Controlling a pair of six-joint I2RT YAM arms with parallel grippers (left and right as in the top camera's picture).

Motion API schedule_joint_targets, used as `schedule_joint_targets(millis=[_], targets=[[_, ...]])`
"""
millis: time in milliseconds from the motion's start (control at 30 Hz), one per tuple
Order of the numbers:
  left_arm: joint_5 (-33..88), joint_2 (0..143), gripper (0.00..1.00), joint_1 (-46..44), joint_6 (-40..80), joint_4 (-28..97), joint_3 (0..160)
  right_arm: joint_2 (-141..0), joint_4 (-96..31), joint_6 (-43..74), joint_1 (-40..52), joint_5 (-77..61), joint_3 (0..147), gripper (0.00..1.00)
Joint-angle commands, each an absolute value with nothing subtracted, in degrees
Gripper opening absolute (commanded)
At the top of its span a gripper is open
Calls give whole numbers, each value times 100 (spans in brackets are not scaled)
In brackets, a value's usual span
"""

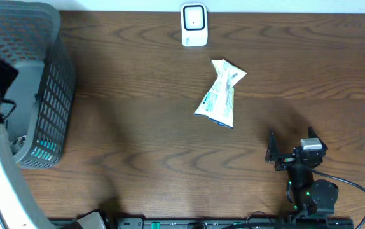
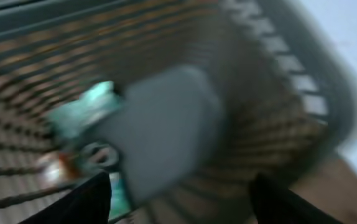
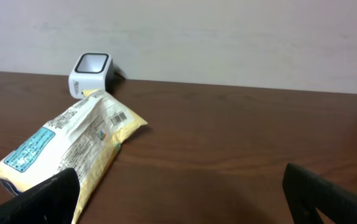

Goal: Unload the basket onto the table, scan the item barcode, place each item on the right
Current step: 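Reach the left gripper into the basket and grasp the orange pack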

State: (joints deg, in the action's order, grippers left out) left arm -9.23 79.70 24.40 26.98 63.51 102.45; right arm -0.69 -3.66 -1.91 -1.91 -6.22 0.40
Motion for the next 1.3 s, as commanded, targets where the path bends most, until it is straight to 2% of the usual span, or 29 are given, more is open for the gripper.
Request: schedule_joint_targets(millis=[0,233,267,700,1000,1033,1267], targets=[[-1358,8471,72,2803,2976,6646,9959,-34,-388,-132,-226,-655,32,99],[-1361,9520,73,2860,3120,6667,9642,-34,-388,-132,-226,-655,32,99],[-1363,9682,76,2860,3144,6663,9642,-34,-388,-132,-226,-655,32,99],[-2154,11583,79,2921,4414,6877,9642,-34,-386,-132,-226,-655,32,99],[-2198,12057,80,3277,5028,7024,9500,-34,-388,-132,-226,-655,32,99],[-2206,12057,87,3319,5089,7024,9445,-34,-388,-132,-226,-655,32,99],[-2211,12057,91,3605,5159,6877,9115,-34,-388,-132,-226,-655,32,99]])
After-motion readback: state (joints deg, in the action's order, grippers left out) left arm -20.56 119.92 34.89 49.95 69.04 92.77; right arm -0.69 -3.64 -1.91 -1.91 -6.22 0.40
